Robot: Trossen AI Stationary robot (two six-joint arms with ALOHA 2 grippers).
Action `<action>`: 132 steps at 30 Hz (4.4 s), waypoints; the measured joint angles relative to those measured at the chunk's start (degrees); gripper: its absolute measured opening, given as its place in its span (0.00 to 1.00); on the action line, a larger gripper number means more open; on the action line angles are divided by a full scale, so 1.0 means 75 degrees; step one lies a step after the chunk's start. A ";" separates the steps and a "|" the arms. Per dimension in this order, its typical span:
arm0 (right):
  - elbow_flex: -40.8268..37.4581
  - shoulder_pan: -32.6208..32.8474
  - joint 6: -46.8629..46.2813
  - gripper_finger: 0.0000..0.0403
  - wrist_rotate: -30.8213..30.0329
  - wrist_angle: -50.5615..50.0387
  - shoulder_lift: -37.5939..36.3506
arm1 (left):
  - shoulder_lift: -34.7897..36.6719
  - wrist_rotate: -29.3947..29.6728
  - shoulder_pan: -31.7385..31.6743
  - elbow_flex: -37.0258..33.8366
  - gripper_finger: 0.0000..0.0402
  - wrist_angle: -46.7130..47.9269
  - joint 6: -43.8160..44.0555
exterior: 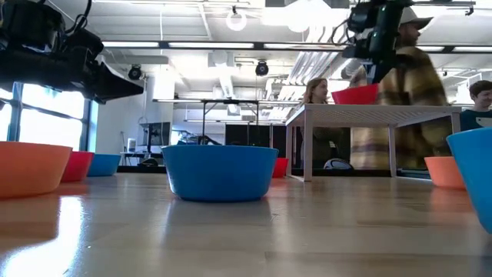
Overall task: Pick & Place Mini bowls
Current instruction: Put the red bowl on the shelf, then put the orange bowl on the shelf
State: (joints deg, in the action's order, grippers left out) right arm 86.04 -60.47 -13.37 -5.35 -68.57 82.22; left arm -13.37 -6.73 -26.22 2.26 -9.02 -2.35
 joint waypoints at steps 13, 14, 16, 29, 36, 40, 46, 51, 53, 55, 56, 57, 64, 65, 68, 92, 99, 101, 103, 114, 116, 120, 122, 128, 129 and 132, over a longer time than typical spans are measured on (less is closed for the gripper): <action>0.0128 -0.0538 0.0075 0.00 -0.0448 0.0275 0.0530 | 0.0000 -0.0034 -0.0003 0.0000 0.00 0.0006 -0.0005; 0.0135 -0.0539 0.0098 0.00 -0.0600 0.0256 0.0568 | 0.0000 -0.0034 0.0000 0.0000 0.00 0.0009 -0.0005; 0.0134 -0.0550 0.0221 0.00 -0.0816 0.0115 0.0698 | -0.0001 -0.0040 0.0000 0.0000 0.00 0.0006 -0.0005; 0.0134 -0.0594 0.0619 0.03 -0.2092 -0.0420 0.0999 | -0.0002 -0.0043 0.0000 -0.0001 0.00 -0.0035 -0.0026; 0.0129 -0.0591 0.0601 0.03 -0.2206 -0.0423 0.0999 | -0.0002 -0.0043 0.0000 0.0000 0.00 -0.0040 -0.0026; 0.0126 -0.0588 0.0584 0.03 -0.2226 -0.0423 0.0999 | 0.0000 -0.0043 0.0000 -0.0001 0.00 -0.0040 -0.0024; 0.0120 -0.0588 0.0526 0.07 -0.2237 -0.0421 0.1002 | -0.0002 -0.0043 0.0000 -0.0001 0.00 -0.0042 -0.0023; 0.0108 -0.0585 0.0523 0.12 -0.2162 -0.0413 0.1008 | 0.0000 -0.0043 0.0000 0.0000 0.00 -0.0040 -0.0020; 0.0108 -0.0585 0.0519 0.13 -0.2133 -0.0404 0.1008 | -0.0001 -0.0043 -0.0001 0.0000 0.00 -0.0040 -0.0017; 0.0108 -0.0585 0.0511 0.14 -0.2104 -0.0382 0.1008 | 0.0000 -0.0043 0.0000 0.0000 0.00 -0.0041 -0.0011; 0.0110 -0.0585 0.0508 0.15 -0.2092 -0.0381 0.1008 | 0.0000 -0.0043 0.0000 0.0000 0.00 -0.0043 -0.0005; 0.0127 -0.0585 0.0507 0.15 -0.2075 -0.0401 0.1008 | 0.0000 -0.0040 0.0000 0.0000 0.00 -0.0043 -0.0005; 0.1090 -0.0324 0.0601 0.15 -0.2330 -0.1248 0.0929 | -0.0003 0.0182 0.0000 0.0000 0.00 -0.0023 -0.0122; 0.1208 -0.0220 0.0741 0.14 -0.2301 -0.1330 0.0833 | 0.0000 0.0286 0.0000 0.0000 0.00 0.0001 -0.0176; 0.1084 0.0072 0.1208 0.08 -0.1600 -0.0934 0.0314 | -0.0003 0.0641 -0.0001 0.0000 0.00 0.0061 -0.0286; -0.6584 0.4247 0.1851 0.00 0.0747 0.8667 -0.4458 | -0.0895 0.0610 -0.0003 0.1009 0.00 0.1815 0.1753; -0.7065 0.4912 0.1999 0.01 0.0593 0.9307 -0.4515 | -0.2692 0.0687 -0.0004 0.1718 0.00 0.1940 0.1901; -0.7093 0.5058 0.2034 0.01 0.0458 0.9302 -0.4513 | -0.3368 0.0992 -0.0005 0.2022 0.00 0.2045 0.2011; -0.7093 0.5193 0.2061 0.01 0.0307 0.9303 -0.4509 | -0.4006 0.1085 -0.0008 0.2349 0.00 0.2055 0.2042; -0.7093 0.5436 0.2313 0.02 0.0247 0.9331 -0.4510 | -0.7585 0.0864 -0.1358 0.5376 0.12 0.3377 0.2231; -0.7093 0.5436 0.2333 0.02 0.0248 0.9328 -0.4509 | -0.8142 0.0508 -0.1858 0.5869 0.19 0.3664 0.2028; -0.7093 0.5436 0.2335 0.03 0.0248 0.9327 -0.4509 | -0.9187 0.0242 -0.2751 0.6668 0.32 0.4132 0.1780; -0.7093 0.5436 0.2335 0.03 0.0249 0.9325 -0.4509 | -0.9668 0.0086 -0.3101 0.6920 0.37 0.4325 0.1747; -0.7093 0.5436 0.2448 0.03 0.0251 0.9322 -0.4509 | -1.0811 -0.0784 -0.3578 0.7206 0.38 0.4334 0.1638; -0.7093 0.5436 0.2449 0.03 0.0251 0.9322 -0.4509 | -1.0936 -0.0928 -0.3577 0.7210 0.37 0.4277 0.1599; -0.7093 0.5436 0.2449 0.03 0.0251 0.9322 -0.4509 | -1.1063 -0.1030 -0.3550 0.7213 0.33 0.4252 0.1518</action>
State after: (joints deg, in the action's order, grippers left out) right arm 32.84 -19.70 4.99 -3.46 1.34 48.40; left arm -96.33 -14.45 -52.84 56.36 22.87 9.03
